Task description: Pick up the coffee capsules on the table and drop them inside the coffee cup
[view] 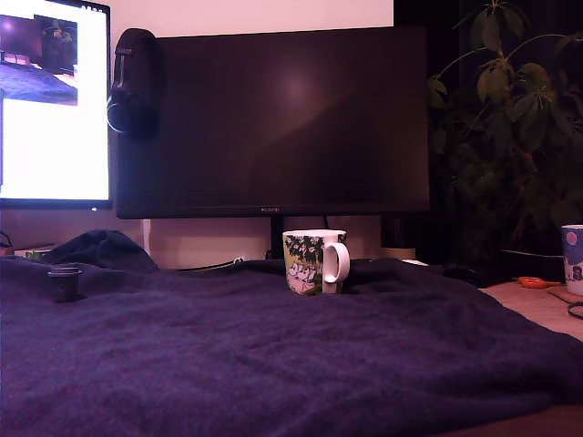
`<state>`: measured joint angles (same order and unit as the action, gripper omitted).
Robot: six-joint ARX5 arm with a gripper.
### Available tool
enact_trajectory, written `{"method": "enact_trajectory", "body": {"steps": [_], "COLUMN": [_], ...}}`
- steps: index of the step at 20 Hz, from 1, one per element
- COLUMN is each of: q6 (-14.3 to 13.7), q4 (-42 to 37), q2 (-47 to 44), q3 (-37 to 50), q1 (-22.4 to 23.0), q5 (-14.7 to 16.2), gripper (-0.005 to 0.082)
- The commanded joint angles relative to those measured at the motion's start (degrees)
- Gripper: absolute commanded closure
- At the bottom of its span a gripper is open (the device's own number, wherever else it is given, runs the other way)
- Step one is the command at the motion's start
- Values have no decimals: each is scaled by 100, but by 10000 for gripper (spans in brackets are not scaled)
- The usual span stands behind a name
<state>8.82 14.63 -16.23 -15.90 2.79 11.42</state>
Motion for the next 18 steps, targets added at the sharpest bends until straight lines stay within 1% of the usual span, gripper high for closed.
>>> {"method": "enact_trajectory", "body": {"steps": [1,7,9,13,15,17,18], "q6": [282,284,328,533,562,549,540], "q4": [503,498,400,-33,-262,-498,-636], "q2": [131,131,129,105,-11,-208,-341], "q3": [133,133,133,133,133,133,133], "q1": [-15,-15,-15,-15,-15,-15,-15], "q5": [13,11,11,-7,-103,-302,-345], "gripper": [792,792,792,792,792,792,792]}}
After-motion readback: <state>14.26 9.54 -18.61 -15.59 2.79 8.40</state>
